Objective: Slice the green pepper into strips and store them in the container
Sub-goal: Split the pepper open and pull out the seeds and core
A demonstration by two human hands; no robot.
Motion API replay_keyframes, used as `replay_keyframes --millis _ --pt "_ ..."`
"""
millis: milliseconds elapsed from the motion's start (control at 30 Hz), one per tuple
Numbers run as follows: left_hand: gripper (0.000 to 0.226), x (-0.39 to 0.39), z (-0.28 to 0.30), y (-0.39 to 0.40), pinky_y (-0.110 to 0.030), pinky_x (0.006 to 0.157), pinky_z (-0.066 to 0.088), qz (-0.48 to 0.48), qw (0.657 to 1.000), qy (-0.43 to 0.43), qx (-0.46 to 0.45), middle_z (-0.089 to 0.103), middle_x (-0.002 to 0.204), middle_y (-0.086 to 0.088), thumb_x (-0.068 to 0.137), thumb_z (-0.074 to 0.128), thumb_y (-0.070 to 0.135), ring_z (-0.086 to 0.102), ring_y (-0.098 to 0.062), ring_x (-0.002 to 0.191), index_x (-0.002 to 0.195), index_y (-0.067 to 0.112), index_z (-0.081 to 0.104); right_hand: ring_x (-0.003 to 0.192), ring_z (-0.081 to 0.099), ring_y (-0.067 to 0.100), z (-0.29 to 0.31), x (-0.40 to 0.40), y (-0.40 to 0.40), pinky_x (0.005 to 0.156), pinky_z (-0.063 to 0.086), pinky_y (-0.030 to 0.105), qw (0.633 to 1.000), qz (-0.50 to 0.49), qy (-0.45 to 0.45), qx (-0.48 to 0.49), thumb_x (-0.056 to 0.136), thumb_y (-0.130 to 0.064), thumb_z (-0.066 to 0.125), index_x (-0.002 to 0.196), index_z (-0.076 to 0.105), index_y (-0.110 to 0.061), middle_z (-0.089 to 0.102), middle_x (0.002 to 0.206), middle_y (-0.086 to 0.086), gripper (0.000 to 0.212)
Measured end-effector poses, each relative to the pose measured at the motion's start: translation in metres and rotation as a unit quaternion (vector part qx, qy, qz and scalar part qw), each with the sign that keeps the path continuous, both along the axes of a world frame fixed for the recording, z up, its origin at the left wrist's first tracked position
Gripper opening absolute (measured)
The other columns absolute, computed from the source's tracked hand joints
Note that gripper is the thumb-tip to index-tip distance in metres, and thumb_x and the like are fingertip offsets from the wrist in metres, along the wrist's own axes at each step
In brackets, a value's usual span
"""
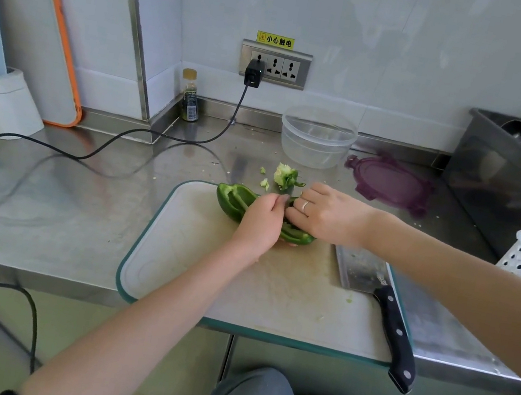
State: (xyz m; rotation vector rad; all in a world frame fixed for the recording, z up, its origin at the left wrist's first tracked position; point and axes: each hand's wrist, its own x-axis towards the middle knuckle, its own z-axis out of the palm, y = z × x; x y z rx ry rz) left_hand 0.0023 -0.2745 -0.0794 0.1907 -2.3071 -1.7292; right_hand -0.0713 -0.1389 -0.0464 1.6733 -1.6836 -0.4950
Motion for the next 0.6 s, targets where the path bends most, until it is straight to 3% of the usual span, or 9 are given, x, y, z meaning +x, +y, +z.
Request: replay_keyframes --millis 133,200,300,400,433,467,600 --pt "0.039 0.004 -0.001 0.001 -0.026 0.054 0.031 -0.005 1.000 0.012 -0.025 0.041 0.061 0.004 0.101 0.036 0.034 0.039 -0.011 0.058 0.068 0.014 0.043 0.050 0.049 0.023 -0.012 0.006 0.004 0.051 0.040 0.030 0.993 -0.100 -0.041 -0.056 0.083 -0.001 0.044 0.081 0.056 -0.007 0.054 0.057 0.004 0.014" --pt "0.034 0.004 -0.001 0.002 -0.024 0.054 0.041 -0.014 1.000 0.005 -0.014 0.048 0.065 0.004 0.099 0.041 0.033 0.048 -0.007 0.058 0.075 0.013 0.052 0.050 0.052 0.025 -0.018 0.013 0.005 0.050 0.042 0.031 0.981 -0.161 -0.076 -0.076 0.081 -0.005 0.040 0.079 0.058 -0.006 0.055 0.057 0.005 0.018" --pt "0.025 0.004 0.000 0.004 -0.031 0.060 0.058 -0.038 0.999 -0.010 0.028 0.056 0.072 0.001 0.097 0.046 0.026 0.057 -0.008 0.057 0.083 0.009 0.059 0.049 0.056 0.026 -0.019 0.020 0.005 0.048 0.045 0.028 0.970 -0.185 -0.128 -0.093 0.072 -0.005 0.029 0.075 0.062 -0.005 0.057 0.057 0.007 0.033" --pt "0.026 0.004 -0.001 0.004 -0.017 0.053 0.050 -0.043 0.999 0.004 -0.016 0.051 0.070 -0.002 0.098 0.042 0.021 0.052 -0.005 0.056 0.079 0.007 0.053 0.048 0.057 0.026 -0.015 0.025 0.003 0.049 0.046 0.027 0.965 -0.193 -0.157 -0.089 0.067 0.002 0.057 0.074 0.063 -0.006 0.058 0.055 0.006 0.013" --pt "0.026 0.004 -0.002 0.003 -0.014 0.052 0.044 -0.043 0.998 0.012 -0.048 0.050 0.068 -0.001 0.099 0.041 0.021 0.050 -0.005 0.057 0.080 0.007 0.053 0.047 0.057 0.026 -0.014 0.026 0.002 0.049 0.046 0.027 0.961 -0.201 -0.168 -0.084 0.061 0.005 0.068 0.075 0.064 -0.006 0.057 0.054 0.006 0.017" --pt "0.025 0.004 -0.003 0.003 -0.015 0.057 0.042 -0.044 0.996 0.018 -0.073 0.052 0.070 0.001 0.100 0.040 0.020 0.051 -0.007 0.064 0.085 0.007 0.054 0.047 0.057 0.026 -0.015 0.026 0.003 0.050 0.047 0.028 0.960 -0.205 -0.175 -0.080 0.057 0.006 0.074 0.075 0.064 -0.005 0.057 0.054 0.006 0.023" --pt "0.032 0.000 -0.006 0.001 -0.023 0.089 0.039 -0.040 0.996 0.011 -0.075 0.059 0.113 -0.002 0.101 0.039 0.021 0.053 -0.015 0.105 0.125 0.006 0.054 0.047 0.055 0.027 -0.017 0.022 0.003 0.051 0.048 0.031 0.963 -0.183 -0.175 -0.091 0.057 0.009 0.075 0.078 0.064 -0.001 0.057 0.054 0.008 0.026"
